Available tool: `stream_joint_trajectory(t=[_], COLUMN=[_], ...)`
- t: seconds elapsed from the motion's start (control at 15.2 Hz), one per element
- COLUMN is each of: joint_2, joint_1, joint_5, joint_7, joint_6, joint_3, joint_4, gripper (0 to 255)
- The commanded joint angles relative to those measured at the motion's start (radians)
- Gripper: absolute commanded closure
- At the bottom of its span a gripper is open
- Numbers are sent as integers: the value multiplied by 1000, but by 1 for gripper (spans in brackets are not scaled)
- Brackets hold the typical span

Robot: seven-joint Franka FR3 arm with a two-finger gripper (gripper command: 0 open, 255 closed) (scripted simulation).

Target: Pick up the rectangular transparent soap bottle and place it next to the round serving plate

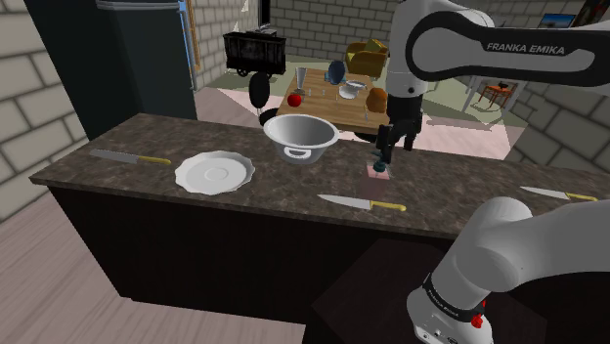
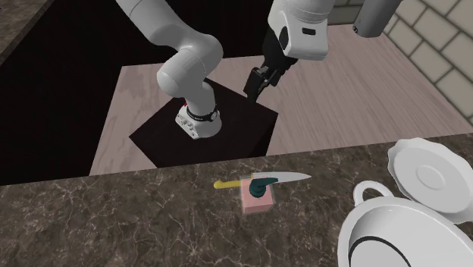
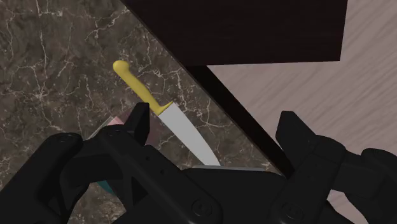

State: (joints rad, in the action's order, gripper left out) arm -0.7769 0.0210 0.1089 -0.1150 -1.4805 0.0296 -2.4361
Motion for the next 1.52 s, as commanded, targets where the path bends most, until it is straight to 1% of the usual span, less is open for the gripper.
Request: stream_joint_trajectory(t=[0.0,0.26,0.59,0.86,1.06,1.45], joint_2=[0,24,101,197,282,314], joint_1=[0,-13,-25,-21,-9,-12], joint_5=[0,72,143,173,173,182], joint_7=[0,129,286,413,509,510], joint_6=[0,-123,-289,-426,-521,-610], joint_3=[0,95,217,316,387,408], joint_4=[0,-46,-67,-52,-24,-81], gripper=[0,0,0,0,0,0])
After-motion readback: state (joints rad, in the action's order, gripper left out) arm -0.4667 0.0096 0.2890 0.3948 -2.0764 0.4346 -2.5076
